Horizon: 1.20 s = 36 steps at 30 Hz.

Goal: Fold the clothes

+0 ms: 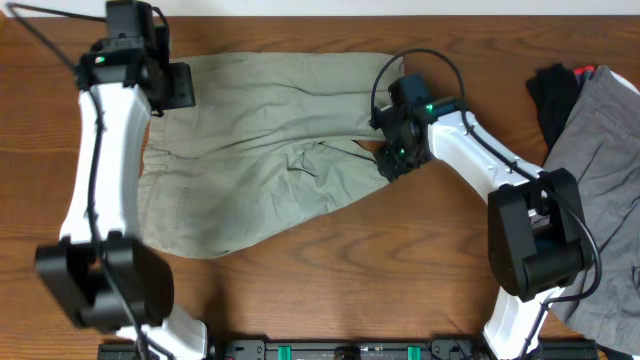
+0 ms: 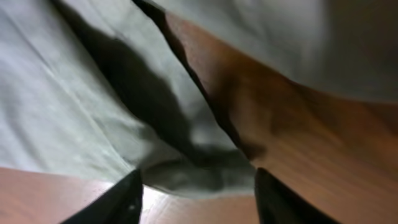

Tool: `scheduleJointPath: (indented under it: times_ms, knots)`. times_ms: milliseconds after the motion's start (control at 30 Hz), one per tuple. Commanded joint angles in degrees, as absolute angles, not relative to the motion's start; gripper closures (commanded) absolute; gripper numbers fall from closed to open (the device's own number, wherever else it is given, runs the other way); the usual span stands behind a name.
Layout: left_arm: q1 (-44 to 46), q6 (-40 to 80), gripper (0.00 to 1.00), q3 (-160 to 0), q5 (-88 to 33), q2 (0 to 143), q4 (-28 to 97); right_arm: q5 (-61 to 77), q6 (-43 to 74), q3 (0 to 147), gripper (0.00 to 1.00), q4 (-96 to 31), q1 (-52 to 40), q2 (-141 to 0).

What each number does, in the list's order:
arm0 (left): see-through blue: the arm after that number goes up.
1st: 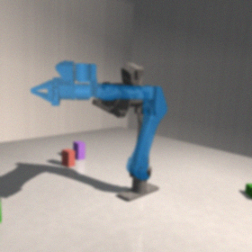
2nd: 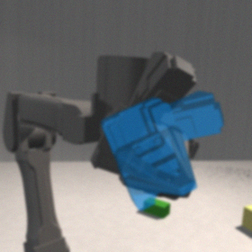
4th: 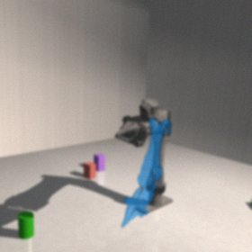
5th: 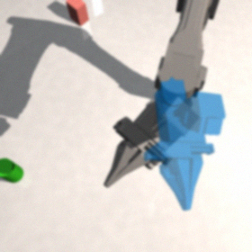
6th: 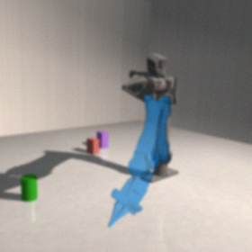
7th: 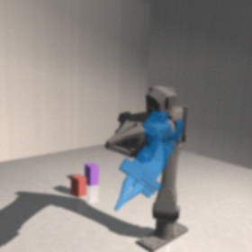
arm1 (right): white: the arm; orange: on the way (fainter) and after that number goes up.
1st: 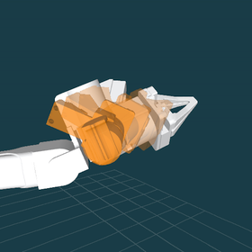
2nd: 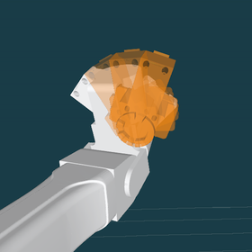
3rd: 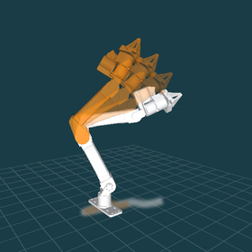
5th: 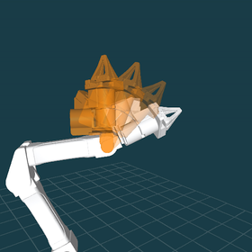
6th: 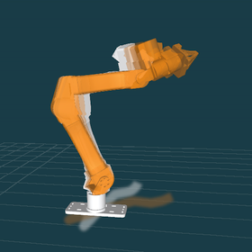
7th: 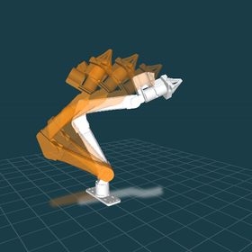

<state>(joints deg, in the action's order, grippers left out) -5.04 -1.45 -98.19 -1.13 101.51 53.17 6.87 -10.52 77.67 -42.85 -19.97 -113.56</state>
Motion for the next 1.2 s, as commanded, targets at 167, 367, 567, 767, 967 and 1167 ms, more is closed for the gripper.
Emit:
scheduleJointPath:
  times_ms: [167, 367, 567, 767, 967, 1167]
  knots:
    - [-5.02, -1.43, 0.40, -98.50, -6.66, 96.44, 60.36, 15.46, -20.23, 73.84, 0.69, -39.00, -20.27, -113.47]
    - [-5.02, -1.45, 0.40, -98.50, -6.66, 95.98, 64.69, 24.32, -20.23, 78.39, 0.99, -49.15, -20.14, -110.83]
    - [-5.02, -1.43, 0.40, -98.50, -6.66, 95.98, 66.87, 29.74, -20.16, 87.50, 0.99, -62.59, -20.08, -104.73]
    - [-5.02, -1.48, 0.40, -98.50, -6.66, 95.98, 67.13, 34.96, -9.91, 92.68, 0.99, -67.29, -20.78, -97.06]
    - [-5.02, -1.48, 0.40, -98.50, -6.63, 95.98, 66.98, 35.27, 3.75, 93.14, 0.99, -69.73, -21.71, -92.12]
    - [-5.02, -1.48, 0.40, -98.50, -6.63, 95.98, 66.57, 38.52, 8.23, 93.10, 0.99, -66.92, -23.70, -91.98]
